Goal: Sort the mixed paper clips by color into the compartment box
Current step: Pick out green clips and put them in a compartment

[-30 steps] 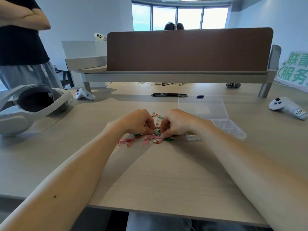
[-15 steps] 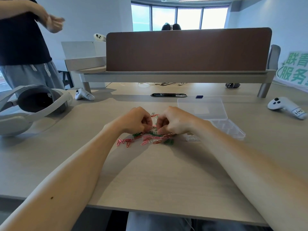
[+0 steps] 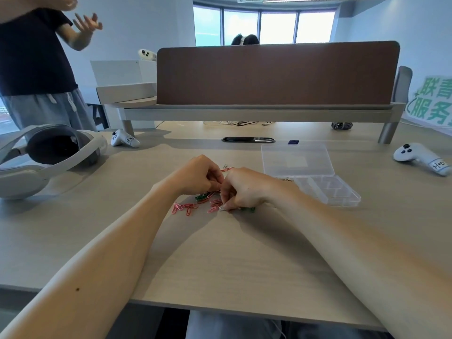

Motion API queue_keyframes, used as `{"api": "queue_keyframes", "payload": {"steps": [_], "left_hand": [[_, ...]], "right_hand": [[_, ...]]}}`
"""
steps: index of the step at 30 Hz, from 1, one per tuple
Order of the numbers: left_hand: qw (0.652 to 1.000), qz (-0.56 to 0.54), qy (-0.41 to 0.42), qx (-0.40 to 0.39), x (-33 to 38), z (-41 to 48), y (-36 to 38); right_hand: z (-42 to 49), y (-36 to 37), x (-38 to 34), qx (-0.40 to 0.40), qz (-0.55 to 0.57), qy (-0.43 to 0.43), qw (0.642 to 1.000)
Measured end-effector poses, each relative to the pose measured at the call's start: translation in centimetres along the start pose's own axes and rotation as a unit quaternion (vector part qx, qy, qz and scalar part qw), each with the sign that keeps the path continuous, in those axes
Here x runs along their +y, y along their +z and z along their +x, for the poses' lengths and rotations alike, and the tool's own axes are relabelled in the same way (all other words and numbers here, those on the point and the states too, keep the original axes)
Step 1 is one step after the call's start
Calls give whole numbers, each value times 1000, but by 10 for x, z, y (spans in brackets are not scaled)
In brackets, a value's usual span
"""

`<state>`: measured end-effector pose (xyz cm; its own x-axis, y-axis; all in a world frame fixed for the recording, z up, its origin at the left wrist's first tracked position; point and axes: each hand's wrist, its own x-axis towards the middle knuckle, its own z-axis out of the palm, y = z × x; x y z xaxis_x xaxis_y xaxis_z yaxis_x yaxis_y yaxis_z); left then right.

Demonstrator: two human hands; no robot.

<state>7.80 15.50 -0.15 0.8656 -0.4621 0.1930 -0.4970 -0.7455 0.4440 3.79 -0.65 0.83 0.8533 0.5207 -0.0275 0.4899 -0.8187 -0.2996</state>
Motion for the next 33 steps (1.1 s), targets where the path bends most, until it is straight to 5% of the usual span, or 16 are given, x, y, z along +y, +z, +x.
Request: {"api": "queue_keyframes", "payload": {"steps": [14, 25, 33], "left_hand": [[995, -66, 69, 1, 52, 15, 7], [992, -5, 115, -43, 102, 39, 45], [993, 0, 114, -41, 102, 41, 39]], "right_hand": [[-44, -57, 64, 97, 163, 78, 979], [-72, -58, 98, 4, 145, 133, 981], [-66, -57, 94, 33, 102, 118, 987]]}}
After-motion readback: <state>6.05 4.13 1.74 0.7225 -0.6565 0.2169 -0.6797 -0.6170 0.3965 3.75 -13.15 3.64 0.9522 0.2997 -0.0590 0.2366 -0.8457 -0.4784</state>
